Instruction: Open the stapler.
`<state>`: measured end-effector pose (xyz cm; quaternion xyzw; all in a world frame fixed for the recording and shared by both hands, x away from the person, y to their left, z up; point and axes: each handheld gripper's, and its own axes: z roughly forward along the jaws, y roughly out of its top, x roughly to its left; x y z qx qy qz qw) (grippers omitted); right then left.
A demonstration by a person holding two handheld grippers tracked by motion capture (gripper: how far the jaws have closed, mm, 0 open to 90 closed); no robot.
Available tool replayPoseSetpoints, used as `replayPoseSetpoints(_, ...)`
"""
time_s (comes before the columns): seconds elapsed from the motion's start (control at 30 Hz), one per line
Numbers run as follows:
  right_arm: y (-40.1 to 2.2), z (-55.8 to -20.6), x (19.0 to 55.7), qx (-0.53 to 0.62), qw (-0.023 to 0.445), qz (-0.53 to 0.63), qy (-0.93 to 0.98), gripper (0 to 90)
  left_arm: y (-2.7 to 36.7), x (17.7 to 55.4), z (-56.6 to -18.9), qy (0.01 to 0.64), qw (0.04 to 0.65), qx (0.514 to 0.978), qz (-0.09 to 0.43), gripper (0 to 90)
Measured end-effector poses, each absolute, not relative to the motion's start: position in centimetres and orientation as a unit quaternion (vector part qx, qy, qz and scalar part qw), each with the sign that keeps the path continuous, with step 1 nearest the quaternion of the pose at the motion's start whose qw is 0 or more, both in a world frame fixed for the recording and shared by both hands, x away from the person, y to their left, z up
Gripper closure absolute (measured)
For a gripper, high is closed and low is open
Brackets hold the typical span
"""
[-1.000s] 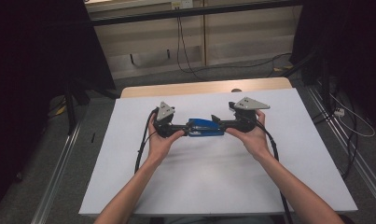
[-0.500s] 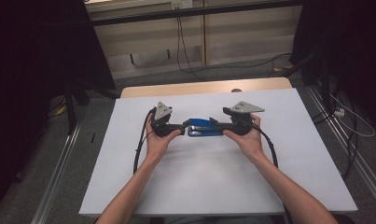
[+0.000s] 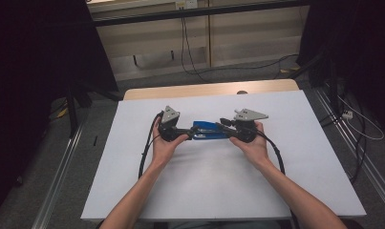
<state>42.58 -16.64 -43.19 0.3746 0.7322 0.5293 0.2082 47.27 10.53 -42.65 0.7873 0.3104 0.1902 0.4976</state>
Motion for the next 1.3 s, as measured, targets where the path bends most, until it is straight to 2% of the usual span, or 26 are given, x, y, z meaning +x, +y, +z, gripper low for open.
replayPoseSetpoints(0.17, -16.5, -43.5, 42.6, 0.37, 0.195, 0.531, 0.737, 89.2, 10.7, 47.3, -42.7, 0.31, 0.491, 0.791, 0.194, 5.9)
replayPoseSetpoints(0.27, -16.5, -43.6, 42.6, 0.366, 0.196, 0.529, 0.74, 90.0, 10.8, 47.4, -42.7, 0.313, 0.489, 0.79, 0.195, 4.4)
replayPoseSetpoints(0.37, -16.4, -43.6, 42.6, 0.363, 0.194, 0.527, 0.744, 90.0, 10.8, 47.4, -42.8, 0.315, 0.487, 0.792, 0.191, 6.8)
replayPoseSetpoints(0.4, -16.4, -43.7, 42.6, 0.362, 0.193, 0.526, 0.745, 90.0, 10.8, 47.4, -42.7, 0.313, 0.488, 0.792, 0.188, 9.4)
replayPoseSetpoints(0.47, -16.3, -43.7, 42.6, 0.359, 0.193, 0.524, 0.748, 90.0, 10.9, 47.3, -42.6, 0.312, 0.489, 0.793, 0.188, 20.3)
replayPoseSetpoints(0.6, -16.3, -43.7, 42.6, 0.359, 0.193, 0.525, 0.747, 90.0, 11.1, 47.3, -42.6, 0.321, 0.486, 0.792, 0.181, 25.0)
replayPoseSetpoints(0.67, -16.3, -43.7, 42.6, 0.36, 0.195, 0.522, 0.748, 90.0, 11.2, 47.4, -42.6, 0.316, 0.485, 0.795, 0.179, 33.2)
replayPoseSetpoints(0.73, -16.4, -43.8, 42.6, 0.36, 0.195, 0.521, 0.749, 90.0, 11.4, 47.4, -42.5, 0.317, 0.488, 0.793, 0.178, 36.2)
replayPoseSetpoints(0.87, -16.2, -43.8, 42.6, 0.355, 0.196, 0.52, 0.752, 90.0, 11.7, 47.4, -42.3, 0.314, 0.49, 0.794, 0.173, 48.8)
replayPoseSetpoints(0.9, -16.2, -43.8, 42.6, 0.353, 0.197, 0.519, 0.753, 90.0, 11.7, 47.4, -42.3, 0.309, 0.488, 0.798, 0.171, 52.7)
replayPoseSetpoints(0.93, -16.1, -43.8, 42.6, 0.351, 0.197, 0.519, 0.754, 90.0, 11.7, 47.3, -42.2, 0.303, 0.489, 0.801, 0.168, 62.7)
replayPoseSetpoints(1.0, -16.1, -43.9, 42.6, 0.352, 0.196, 0.518, 0.754, 90.0, 11.8, 47.3, -42.3, 0.305, 0.485, 0.803, 0.164, 64.9)
replayPoseSetpoints(1.07, -16.0, -43.9, 42.6, 0.352, 0.194, 0.518, 0.755, 90.0, 11.8, 47.3, -42.5, 0.304, 0.482, 0.807, 0.158, 74.0)
replayPoseSetpoints(1.17, -16.0, -44.1, 42.7, 0.355, 0.187, 0.518, 0.755, 90.0, 11.8, 47.3, -42.6, 0.306, 0.473, 0.811, 0.158, 82.8)
replayPoseSetpoints(1.3, -15.9, -44.2, 42.7, 0.357, 0.181, 0.517, 0.756, 90.0, 11.7, 47.4, -42.9, 0.312, 0.458, 0.819, 0.15, 90.0)
